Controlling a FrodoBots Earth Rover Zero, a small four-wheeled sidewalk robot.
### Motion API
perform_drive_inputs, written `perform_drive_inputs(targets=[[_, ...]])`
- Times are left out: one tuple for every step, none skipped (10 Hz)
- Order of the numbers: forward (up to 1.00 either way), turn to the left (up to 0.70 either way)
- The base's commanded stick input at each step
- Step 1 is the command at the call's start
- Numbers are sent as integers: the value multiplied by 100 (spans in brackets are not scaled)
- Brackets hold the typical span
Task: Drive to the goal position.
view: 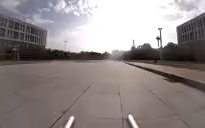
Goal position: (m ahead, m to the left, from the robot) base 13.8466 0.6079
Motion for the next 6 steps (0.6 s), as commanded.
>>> perform_drive_inputs(targets=[[100, 0], [100, 0], [100, 0], [100, 0], [100, 0], [100, 0]])
